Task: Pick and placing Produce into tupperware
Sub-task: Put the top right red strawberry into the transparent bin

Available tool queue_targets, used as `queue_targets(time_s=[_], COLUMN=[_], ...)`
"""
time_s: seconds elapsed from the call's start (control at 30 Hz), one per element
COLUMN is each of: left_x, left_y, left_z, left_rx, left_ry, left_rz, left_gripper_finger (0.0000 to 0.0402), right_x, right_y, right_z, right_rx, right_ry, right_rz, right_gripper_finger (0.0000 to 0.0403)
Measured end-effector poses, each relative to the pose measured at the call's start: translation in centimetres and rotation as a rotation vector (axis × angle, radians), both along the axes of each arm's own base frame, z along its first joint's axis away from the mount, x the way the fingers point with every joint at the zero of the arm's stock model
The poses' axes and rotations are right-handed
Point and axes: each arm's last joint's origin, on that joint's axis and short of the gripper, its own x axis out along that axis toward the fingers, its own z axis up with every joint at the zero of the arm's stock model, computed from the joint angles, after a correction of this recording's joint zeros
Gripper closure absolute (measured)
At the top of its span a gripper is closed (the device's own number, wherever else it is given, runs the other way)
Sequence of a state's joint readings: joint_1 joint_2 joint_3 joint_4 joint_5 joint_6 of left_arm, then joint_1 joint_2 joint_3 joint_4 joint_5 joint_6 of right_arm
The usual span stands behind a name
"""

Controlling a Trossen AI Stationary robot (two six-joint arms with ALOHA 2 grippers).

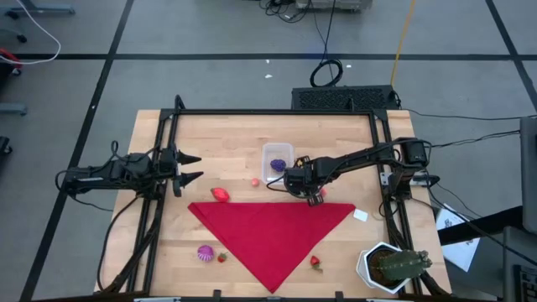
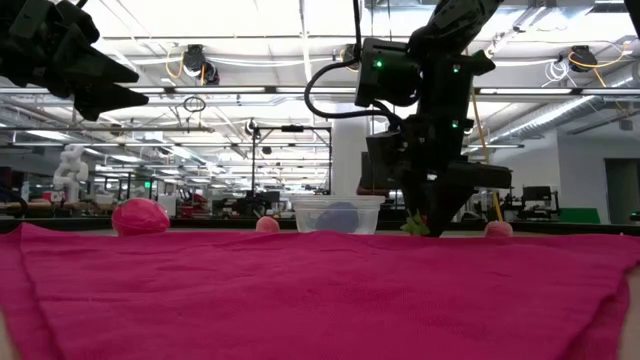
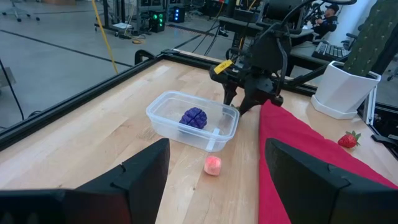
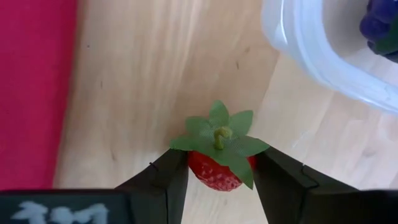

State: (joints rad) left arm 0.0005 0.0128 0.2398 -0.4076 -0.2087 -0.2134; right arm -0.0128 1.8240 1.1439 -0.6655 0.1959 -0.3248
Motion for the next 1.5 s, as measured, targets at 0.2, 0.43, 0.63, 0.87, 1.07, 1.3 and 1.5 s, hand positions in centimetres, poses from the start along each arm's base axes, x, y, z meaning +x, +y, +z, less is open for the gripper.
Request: queue_targets(time_s=[0.2,0.43,0.63,0.87,1.07,1.3,1.5], left_x=[0.0,0.0,0.0,0.0,0.0,0.0,0.0], left_y=[0.0,0.0,0.0,0.0,0.0,0.0,0.0], left_z=[0.0,0.0,0.0,0.0,0.0,0.0,0.0], left_rx=[0.0,0.0,0.0,0.0,0.0,0.001,0.001], left_ry=[0.0,0.0,0.0,0.0,0.0,0.0,0.0], left_rz=[0.0,0.0,-0.001,0.0,-0.001,0.0,0.0], left_gripper_finger=[0.0131,0.0131,0.0131,0.0131,0.0131,0.0131,0.0131], right_x=[0.0,-0.5,-1.5,-1.9,-0.5,1.2,2.2], right_y=[0.0,0.0,0.0,0.0,0.0,-1.4,-3.7], right_z=[0.0,1.7,5.6,10.2,12.7,13.0,11.6], right_rx=[0.004,0.015,0.023,0.035,0.006,-0.052,-0.044], right_ry=[0.001,-0.042,-0.187,-0.478,-0.745,-0.883,-0.895], right_rz=[-0.005,-0.055,-0.076,-0.086,-0.014,0.006,-0.081], right_gripper_finger=[0.0256,0.0251,0.0255,0.025,0.0252,0.0248,0.0246])
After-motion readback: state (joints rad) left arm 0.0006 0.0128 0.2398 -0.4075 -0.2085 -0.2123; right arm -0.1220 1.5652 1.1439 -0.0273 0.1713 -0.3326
